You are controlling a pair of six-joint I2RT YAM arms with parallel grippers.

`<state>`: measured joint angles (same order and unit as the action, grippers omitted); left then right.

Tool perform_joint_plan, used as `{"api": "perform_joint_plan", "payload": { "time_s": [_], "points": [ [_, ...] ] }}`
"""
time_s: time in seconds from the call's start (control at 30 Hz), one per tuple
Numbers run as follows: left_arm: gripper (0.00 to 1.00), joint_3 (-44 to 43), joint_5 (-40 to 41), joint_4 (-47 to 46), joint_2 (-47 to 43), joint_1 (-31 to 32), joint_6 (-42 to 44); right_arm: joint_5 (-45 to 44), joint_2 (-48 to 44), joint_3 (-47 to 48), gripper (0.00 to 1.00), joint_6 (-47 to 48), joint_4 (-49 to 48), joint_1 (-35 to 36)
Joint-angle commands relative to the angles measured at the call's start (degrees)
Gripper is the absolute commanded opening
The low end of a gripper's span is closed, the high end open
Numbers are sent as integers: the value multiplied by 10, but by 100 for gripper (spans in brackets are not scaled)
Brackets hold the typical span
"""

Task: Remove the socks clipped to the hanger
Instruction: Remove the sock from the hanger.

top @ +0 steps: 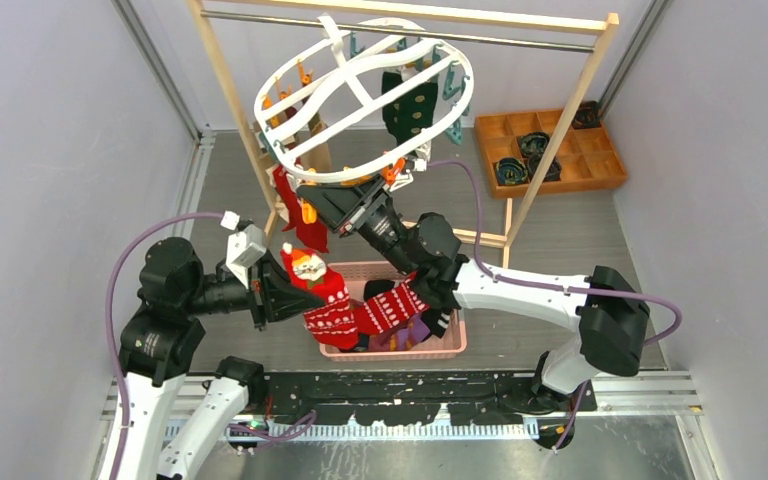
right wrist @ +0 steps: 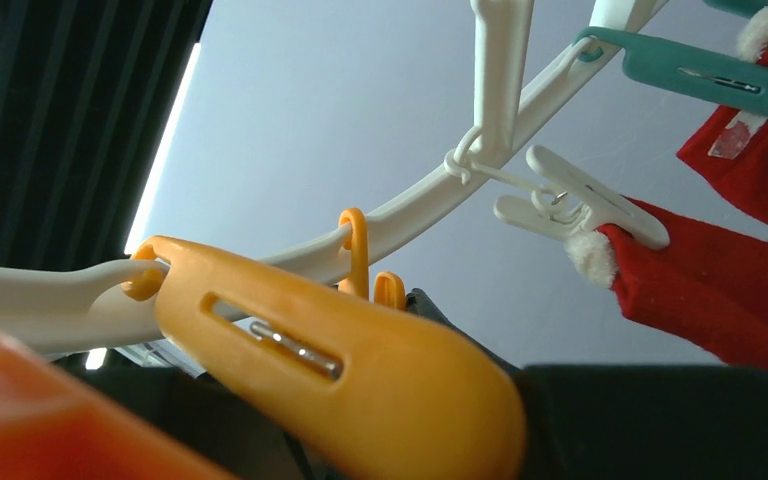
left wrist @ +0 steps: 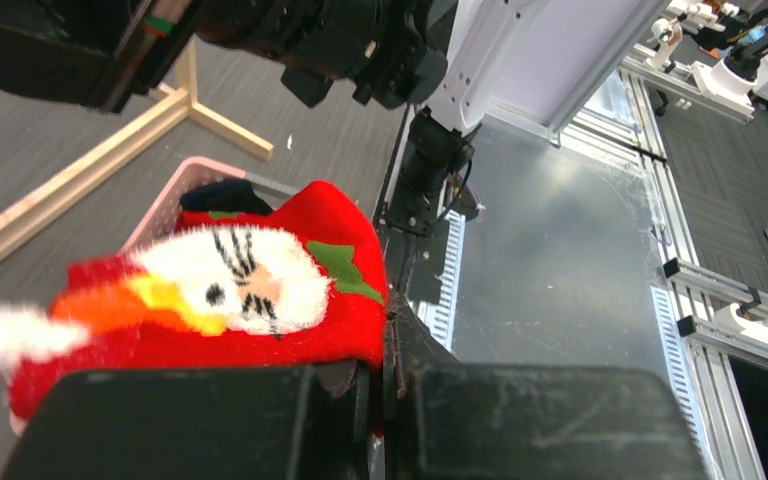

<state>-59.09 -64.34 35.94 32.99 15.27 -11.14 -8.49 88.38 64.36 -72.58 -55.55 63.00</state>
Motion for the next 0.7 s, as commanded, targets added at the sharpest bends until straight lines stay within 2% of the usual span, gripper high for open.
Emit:
{"api": "perform_joint_plan", "payload": {
  "time_s": [0.0,0.17,0.2,0.3,0.33,0.43,0.53,0.67],
  "points": [
    [0,-16,-14,75,-8,3,74,-12,-32,-6,1,3,3,-6],
    [0,-22,-9,105,-16,3,108,-9,-49,-7,1,15,37,-8],
    [0,-23,-7,110,-15,2,117,-7,-55,-6,7,22,59,-9],
    [0,-32,-2,136,-8,2,157,-12,-92,-22,51,48,129,-8],
    [0,-34,-1,146,-5,2,172,-14,-107,-32,62,57,155,-8],
    [0,-33,0,151,-1,2,188,-10,-146,-67,79,81,216,-4],
    [0,-33,-1,144,2,2,189,-7,-185,-118,85,113,253,11],
    [0,-33,0,139,6,2,191,6,-224,-148,84,182,291,51]
  ]
}}
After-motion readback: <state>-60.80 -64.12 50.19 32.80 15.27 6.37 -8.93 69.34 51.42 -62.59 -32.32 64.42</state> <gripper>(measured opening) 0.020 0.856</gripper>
